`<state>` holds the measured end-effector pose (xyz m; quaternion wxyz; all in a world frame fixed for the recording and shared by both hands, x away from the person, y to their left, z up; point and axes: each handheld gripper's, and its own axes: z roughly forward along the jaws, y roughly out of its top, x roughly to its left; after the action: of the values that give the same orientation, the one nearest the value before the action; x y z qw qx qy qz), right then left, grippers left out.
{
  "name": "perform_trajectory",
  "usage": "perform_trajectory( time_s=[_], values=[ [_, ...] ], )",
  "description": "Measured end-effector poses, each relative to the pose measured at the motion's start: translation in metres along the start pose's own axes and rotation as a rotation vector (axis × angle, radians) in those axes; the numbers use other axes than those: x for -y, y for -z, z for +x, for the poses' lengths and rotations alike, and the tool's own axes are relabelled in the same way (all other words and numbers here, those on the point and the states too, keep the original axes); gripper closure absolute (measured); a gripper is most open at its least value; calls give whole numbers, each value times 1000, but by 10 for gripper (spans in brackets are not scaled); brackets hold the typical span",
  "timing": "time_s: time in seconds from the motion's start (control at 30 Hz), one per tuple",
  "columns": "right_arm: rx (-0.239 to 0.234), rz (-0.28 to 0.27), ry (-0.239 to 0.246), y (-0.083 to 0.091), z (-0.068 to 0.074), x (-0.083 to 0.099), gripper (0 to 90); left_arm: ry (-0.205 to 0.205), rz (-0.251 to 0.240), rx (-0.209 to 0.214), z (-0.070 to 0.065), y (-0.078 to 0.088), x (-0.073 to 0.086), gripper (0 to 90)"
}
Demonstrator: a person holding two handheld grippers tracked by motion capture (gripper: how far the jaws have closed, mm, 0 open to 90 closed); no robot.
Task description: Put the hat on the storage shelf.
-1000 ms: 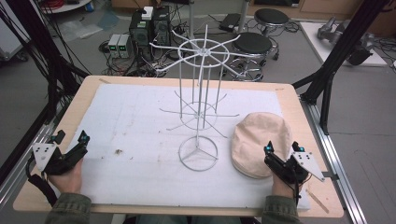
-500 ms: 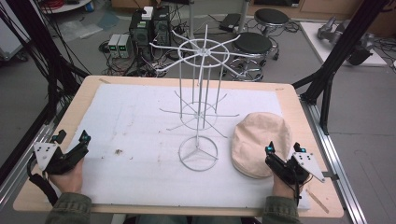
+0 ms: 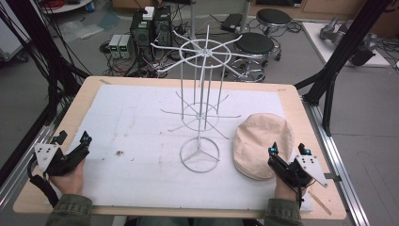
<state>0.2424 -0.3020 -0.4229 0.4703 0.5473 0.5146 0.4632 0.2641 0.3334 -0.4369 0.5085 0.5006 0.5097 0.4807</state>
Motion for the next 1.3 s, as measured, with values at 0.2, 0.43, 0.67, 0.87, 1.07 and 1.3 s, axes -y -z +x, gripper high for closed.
perform_trajectory(
  time_s=[0.2, 0.43, 0.67, 0.87, 1.07, 1.3],
  values=[
    [14, 68, -33, -5, -1, 3, 134, 3, -2, -2, 0, 1, 0, 268],
    [53, 153, -79, -11, -3, 7, 142, 7, -6, -5, 0, 1, 0, 269],
    [61, 191, -91, -16, -4, 10, 142, 9, -7, -6, 1, 1, 0, 269],
    [70, 225, -112, -21, -4, 12, 152, 7, -6, -4, 0, 0, 0, 269],
    [72, 252, -149, -23, -5, 14, 165, 8, -16, -4, -1, 1, -1, 273],
    [63, 314, -200, -28, -6, 17, 165, 9, -20, -6, -2, 0, -1, 274]
  ],
)
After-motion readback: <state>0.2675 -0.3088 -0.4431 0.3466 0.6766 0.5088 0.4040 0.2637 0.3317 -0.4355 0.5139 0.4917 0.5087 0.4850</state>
